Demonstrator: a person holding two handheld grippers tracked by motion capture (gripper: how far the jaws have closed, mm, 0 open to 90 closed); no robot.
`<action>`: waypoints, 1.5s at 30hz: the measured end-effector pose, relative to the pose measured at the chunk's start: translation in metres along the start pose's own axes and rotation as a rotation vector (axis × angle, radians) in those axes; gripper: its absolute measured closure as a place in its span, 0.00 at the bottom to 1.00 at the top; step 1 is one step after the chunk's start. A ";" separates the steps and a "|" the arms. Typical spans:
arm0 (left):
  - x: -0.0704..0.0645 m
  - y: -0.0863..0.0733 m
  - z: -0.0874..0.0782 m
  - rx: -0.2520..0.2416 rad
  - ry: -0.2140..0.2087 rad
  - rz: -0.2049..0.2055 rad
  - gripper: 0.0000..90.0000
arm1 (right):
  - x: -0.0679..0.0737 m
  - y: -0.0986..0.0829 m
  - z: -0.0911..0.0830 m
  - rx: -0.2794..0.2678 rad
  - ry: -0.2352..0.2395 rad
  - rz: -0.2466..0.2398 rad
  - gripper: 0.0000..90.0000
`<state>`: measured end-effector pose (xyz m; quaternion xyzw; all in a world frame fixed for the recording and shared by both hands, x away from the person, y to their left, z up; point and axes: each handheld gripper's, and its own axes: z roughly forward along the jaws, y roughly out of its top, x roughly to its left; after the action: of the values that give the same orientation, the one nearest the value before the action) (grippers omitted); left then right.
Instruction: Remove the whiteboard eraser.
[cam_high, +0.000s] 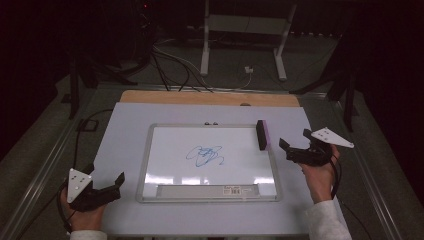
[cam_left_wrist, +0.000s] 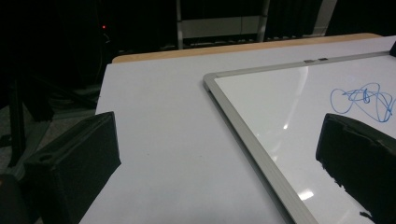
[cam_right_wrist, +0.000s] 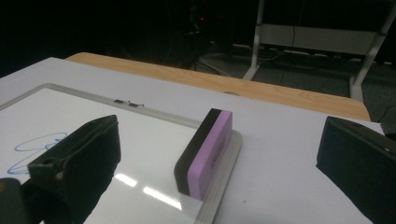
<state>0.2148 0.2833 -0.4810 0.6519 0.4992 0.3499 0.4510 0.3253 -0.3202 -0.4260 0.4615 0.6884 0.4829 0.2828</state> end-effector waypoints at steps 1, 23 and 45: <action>0.000 0.000 0.000 -0.001 0.000 -0.001 0.01 | 0.000 0.001 0.003 0.003 0.000 0.000 0.00; 0.001 -0.002 0.001 0.004 0.011 -0.007 0.01 | -0.006 0.004 0.055 0.073 0.023 0.052 0.00; 0.003 -0.004 0.000 0.004 0.015 -0.011 0.01 | -0.016 -0.009 0.086 0.147 -0.008 0.117 0.01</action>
<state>0.2141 0.2861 -0.4847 0.6475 0.5068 0.3511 0.4479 0.4002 -0.3011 -0.4678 0.5222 0.6929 0.4448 0.2222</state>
